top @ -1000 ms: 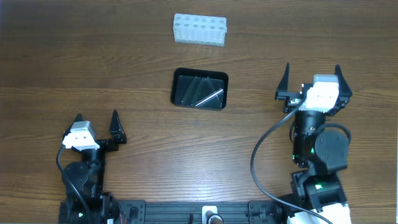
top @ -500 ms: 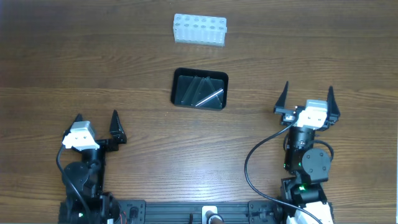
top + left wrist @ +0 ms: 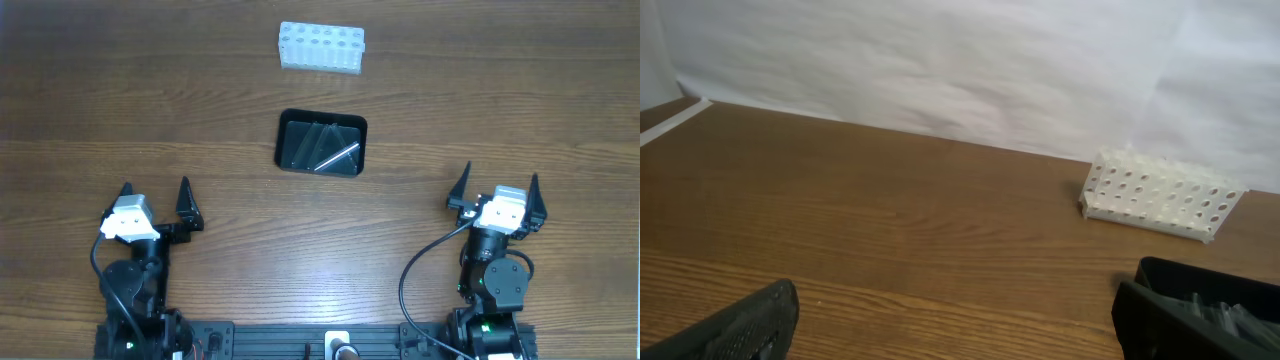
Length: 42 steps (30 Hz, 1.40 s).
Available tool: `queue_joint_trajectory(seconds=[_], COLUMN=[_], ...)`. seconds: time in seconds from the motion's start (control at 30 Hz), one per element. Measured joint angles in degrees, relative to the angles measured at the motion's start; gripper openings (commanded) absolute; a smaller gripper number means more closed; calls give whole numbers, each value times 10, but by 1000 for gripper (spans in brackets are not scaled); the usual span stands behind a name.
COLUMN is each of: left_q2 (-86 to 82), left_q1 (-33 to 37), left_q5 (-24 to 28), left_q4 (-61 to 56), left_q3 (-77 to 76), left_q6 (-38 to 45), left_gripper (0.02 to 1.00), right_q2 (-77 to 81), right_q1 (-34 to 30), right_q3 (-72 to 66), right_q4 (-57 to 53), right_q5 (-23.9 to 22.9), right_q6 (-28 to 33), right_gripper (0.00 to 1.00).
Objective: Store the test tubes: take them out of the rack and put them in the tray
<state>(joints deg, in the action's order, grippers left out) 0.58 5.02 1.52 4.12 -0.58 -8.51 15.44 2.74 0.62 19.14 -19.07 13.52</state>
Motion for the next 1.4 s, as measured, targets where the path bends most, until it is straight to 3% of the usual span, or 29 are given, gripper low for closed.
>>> queue_joint_trajectory(seconds=[0.3,0.87,1.03,1.23,1.4], left_q2=[0,0,0,0,0], left_q1=[0,0,0,0,0], left_q5=[0,0,0,0,0], left_q4=[0,0,0,0,0], left_q3=[0,0,0,0,0], left_q6=[0,0,0,0,0], left_gripper=[998,998,998,998,996], right_q2=[-130,-146,-146,-146,-146], right_q1=[-1,-2,-3,-29,-30], right_q3=[0,0,0,0,0], right_q4=[-215,-216,-220,-228,-231], right_q5=[0,4,56,142,172], right_q6=[0,0,-6,-102,-138], right_gripper=[993,993,991,991,993])
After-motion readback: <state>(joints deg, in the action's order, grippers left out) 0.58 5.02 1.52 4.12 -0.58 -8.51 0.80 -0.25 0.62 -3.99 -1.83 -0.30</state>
